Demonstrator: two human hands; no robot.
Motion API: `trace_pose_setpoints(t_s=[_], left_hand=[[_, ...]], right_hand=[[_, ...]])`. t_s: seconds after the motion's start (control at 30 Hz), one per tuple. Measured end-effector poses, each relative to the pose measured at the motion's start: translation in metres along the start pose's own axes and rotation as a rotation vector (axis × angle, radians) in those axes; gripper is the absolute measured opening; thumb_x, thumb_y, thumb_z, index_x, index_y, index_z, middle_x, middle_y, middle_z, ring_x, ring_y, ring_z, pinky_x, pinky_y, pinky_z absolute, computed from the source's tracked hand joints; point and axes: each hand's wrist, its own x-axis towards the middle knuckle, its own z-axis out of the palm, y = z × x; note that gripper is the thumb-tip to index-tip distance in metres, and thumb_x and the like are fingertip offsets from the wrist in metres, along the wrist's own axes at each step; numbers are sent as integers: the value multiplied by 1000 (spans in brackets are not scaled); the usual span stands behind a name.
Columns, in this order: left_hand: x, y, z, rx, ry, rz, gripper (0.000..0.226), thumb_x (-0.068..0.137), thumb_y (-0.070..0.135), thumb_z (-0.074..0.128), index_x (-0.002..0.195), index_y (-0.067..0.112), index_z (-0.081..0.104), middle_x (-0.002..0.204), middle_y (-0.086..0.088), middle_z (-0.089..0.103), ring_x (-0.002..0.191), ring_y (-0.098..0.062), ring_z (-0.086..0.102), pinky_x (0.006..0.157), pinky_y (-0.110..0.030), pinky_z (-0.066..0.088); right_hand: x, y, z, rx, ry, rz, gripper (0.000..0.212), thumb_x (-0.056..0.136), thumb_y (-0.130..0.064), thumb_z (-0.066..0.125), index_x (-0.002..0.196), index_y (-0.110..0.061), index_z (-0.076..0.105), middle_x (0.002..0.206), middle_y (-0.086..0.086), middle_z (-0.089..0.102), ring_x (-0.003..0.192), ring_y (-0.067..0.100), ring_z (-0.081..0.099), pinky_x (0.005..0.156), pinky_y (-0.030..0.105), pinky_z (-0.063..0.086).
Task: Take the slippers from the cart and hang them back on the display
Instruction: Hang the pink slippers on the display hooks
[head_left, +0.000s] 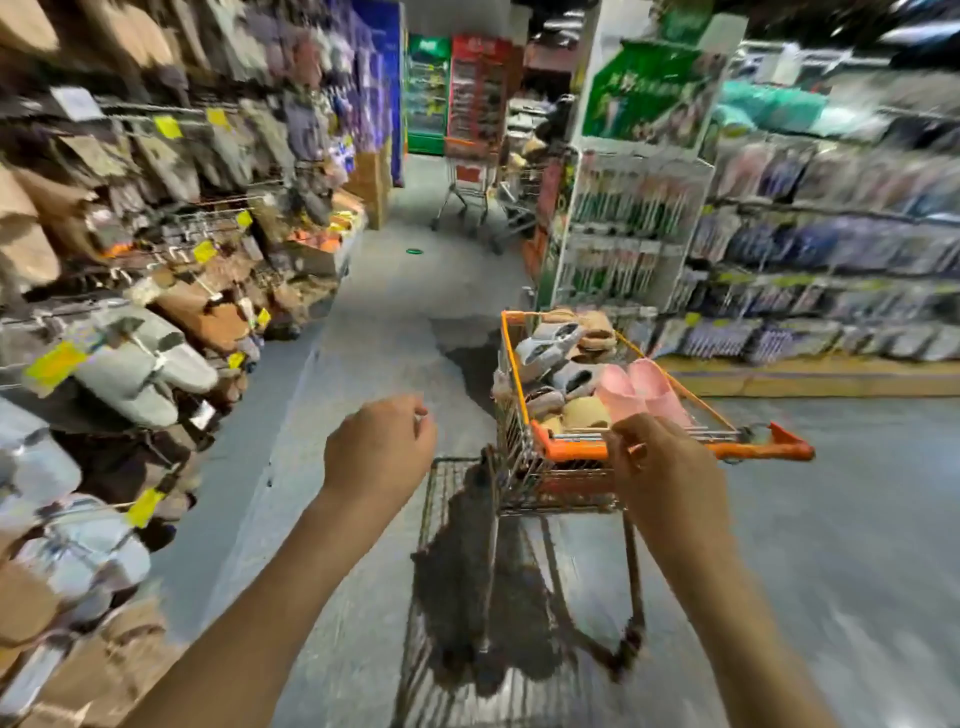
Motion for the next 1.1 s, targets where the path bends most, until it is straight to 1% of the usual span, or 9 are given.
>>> trace_pose_setpoints(t_s=[0.1,0.2,0.33,0.47,0.53,0.63,0.8,0.93,1.1], left_hand=[[48,9,36,-58,-26,55,25,96,28,45,107,18,64,98,-5,70,87,-28,62,67,-30,43],[105,16,73,-118,-44,126,24,96,29,43,104,19,64,92,-5,70,84,-28,63,70,-33,49],[194,25,117,-164,-82,233,27,97,30,41,98,16,63,89,-5,69,83,-31,63,67,-35,46],[277,40,159,-209,-121,389,26,96,29,42,91,14,63,86,-8,69,84,-35,63,66,-36,44],[311,50,182,-202,-138,455,26,97,29,42,95,13,63,90,-9,69,87,-35,63,67,-38,45],[353,65,215,-195,-150,566,27,98,25,42,95,9,63,90,-14,69,84,-37,64,63,-38,45],[412,98,282,-207,-233,643,31,99,25,38,94,7,62,92,-18,68,85,-38,63,62,-38,43],[441,121,330,-205,-350,677,32,100,27,33,97,6,57,93,-17,66,86,-39,62,59,-35,33],[465,155,376,-235,-494,776,31,100,27,33,97,7,56,95,-16,66,91,-37,62,63,-38,40]], right_hand=[[24,25,27,-31,41,53,8,82,-13,68,81,-5,67,77,13,67,63,34,62,53,32,45],[58,44,64,-78,94,101,6,82,-11,68,83,-6,65,77,12,68,63,33,64,52,36,49],[110,67,113,-152,220,231,6,85,-11,65,86,-5,65,79,13,67,69,33,64,56,31,45],[156,91,151,-207,314,369,11,88,-16,59,89,-7,66,81,13,68,71,33,65,60,38,49],[174,105,167,-248,368,430,18,86,-20,54,88,-8,66,80,14,68,69,33,66,59,37,50],[195,124,188,-305,411,538,9,84,-13,60,84,-6,66,79,16,67,71,35,66,60,37,50],[220,163,234,-336,387,709,7,85,-9,63,84,-2,65,82,19,67,72,39,64,62,40,48],[238,195,270,-388,330,845,9,85,-8,62,85,0,65,84,21,66,73,40,63,62,40,49],[265,235,286,-418,252,1018,15,90,-13,54,91,-2,64,94,20,66,84,38,61,68,40,47]])
